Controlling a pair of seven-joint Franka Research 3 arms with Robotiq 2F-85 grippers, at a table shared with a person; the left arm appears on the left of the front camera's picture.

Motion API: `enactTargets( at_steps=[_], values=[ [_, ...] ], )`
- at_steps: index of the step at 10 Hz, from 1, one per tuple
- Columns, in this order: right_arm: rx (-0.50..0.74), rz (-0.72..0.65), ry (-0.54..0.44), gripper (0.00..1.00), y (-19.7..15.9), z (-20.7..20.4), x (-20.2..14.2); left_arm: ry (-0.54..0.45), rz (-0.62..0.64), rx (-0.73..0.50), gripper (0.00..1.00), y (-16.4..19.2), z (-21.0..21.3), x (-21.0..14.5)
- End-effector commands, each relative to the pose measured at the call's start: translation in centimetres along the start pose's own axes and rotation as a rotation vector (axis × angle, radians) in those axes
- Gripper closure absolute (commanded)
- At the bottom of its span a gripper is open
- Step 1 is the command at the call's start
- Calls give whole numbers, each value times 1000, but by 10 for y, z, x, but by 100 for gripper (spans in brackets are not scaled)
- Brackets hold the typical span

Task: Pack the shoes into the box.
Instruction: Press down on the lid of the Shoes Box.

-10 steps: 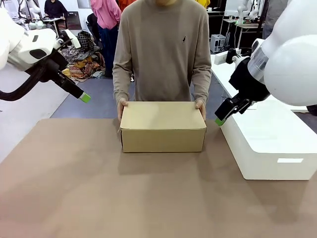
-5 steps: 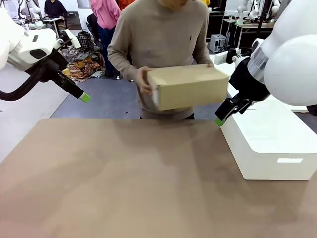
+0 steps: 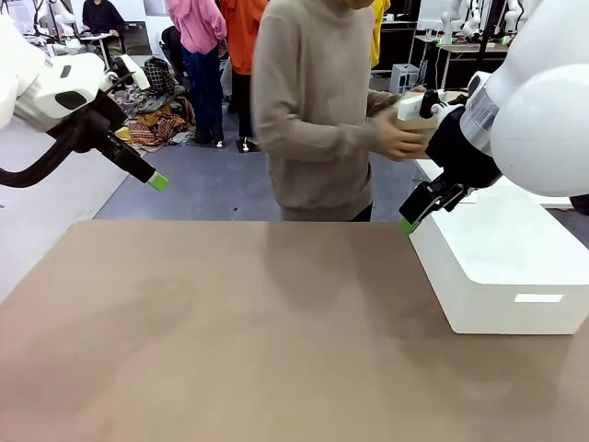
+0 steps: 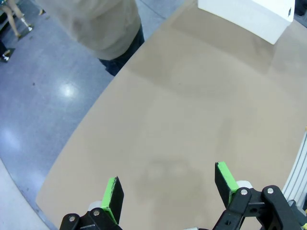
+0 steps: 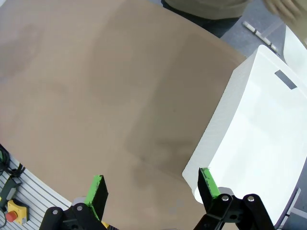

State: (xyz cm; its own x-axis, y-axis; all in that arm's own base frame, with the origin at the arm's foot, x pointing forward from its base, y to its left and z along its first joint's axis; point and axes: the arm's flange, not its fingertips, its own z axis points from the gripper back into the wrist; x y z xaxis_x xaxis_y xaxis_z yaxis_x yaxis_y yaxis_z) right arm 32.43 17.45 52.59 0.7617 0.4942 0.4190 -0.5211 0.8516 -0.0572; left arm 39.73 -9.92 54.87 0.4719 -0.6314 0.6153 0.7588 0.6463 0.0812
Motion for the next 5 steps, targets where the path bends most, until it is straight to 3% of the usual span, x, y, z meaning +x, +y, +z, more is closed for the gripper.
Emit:
enactTargets(
  at_steps=[1,5],
  values=[
    [-4,-1,1,0,-1,0,1,10,7,0,0,0,2,0],
    [-4,-1,1,0,-1,0,1,10,7,0,0,0,2,0]
  ],
)
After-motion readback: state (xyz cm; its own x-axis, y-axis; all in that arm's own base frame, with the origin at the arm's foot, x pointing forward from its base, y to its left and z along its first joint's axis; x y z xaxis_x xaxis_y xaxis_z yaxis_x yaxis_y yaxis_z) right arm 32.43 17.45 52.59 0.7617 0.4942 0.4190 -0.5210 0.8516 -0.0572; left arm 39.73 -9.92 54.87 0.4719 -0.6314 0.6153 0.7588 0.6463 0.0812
